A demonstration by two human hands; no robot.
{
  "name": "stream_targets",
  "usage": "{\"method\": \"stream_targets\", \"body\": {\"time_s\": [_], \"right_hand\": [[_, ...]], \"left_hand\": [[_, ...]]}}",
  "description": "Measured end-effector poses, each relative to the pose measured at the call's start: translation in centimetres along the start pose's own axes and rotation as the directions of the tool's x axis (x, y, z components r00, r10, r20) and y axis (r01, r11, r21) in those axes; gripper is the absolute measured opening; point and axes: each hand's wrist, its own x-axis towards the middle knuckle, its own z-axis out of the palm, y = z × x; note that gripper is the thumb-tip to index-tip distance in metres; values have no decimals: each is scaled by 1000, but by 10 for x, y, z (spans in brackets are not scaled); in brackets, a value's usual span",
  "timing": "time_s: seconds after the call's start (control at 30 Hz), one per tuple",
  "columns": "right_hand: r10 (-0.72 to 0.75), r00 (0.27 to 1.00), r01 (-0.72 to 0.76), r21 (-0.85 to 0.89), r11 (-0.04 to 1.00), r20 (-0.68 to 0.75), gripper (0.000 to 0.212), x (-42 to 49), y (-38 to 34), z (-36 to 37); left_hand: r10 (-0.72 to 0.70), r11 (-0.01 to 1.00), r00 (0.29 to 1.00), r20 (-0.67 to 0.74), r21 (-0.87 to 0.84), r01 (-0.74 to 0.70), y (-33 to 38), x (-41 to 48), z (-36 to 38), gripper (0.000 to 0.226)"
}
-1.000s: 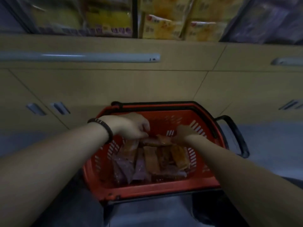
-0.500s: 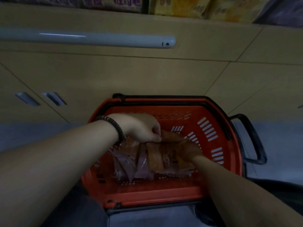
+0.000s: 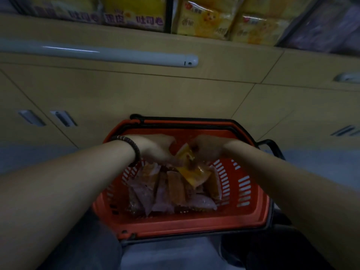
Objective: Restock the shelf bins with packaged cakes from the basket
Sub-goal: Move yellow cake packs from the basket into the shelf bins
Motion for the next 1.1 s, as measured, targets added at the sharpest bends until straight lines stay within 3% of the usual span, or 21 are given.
{"method": "stream_targets", "body": {"time_s": [0.07,0.13,0.17,0.23,0.33,0.4,0.47,0.6,0.7,0.83,0.97,1.03,1.1], "right_hand": [[-57,998,57,207,977,-4,21,-3,-4,-2],[-118,990,60,528,847,76,8,-2,-2,5],[-138,984,24,679,734,114,8,-2,0,12],[-72,991,-45,780,624,114,16,13,17,30],[174,980,-133,340,931,-93,21,48,46,57],[228,940,-160,262,952,-254,40,59,53,70],[188,921,-133,180,975,-342,46,66,60,86],[35,959,-58,-72,996,-280,65,82,85,128],[49,943,-119,-194,974,-330,59,82,88,141],[52,909,-107,-111,988,-413,51,70,80,146],[165,917,-136,103,985,-363,58,68,82,134],[152,922,-103,155,983,-357,59,67,77,122],[179,913,-85,257,963,-368,50,59,64,102]], "left_hand": [[17,982,1000,15,-189,-14,-2,1,-1,51],[11,958,1000,23,-286,-4,-5,0,-5,36],[-3,963,1000,19,-270,8,-7,0,-8,34],[-35,996,999,-39,-89,32,-12,0,-13,35],[-84,976,987,-136,186,109,-20,2,-15,42],[-108,972,984,-142,192,134,-24,5,-15,41],[-124,977,985,-117,160,142,-25,6,-16,41],[-118,985,988,-97,114,129,-26,12,-18,27],[-101,989,990,-97,95,111,-30,15,-17,19],[-93,990,991,-99,98,103,-33,15,-15,28],[-88,989,992,-88,110,98,-31,11,-20,37],[-82,988,991,-103,123,95,-30,10,-22,36],[-103,984,988,-118,133,119,-31,9,-22,35]]}}
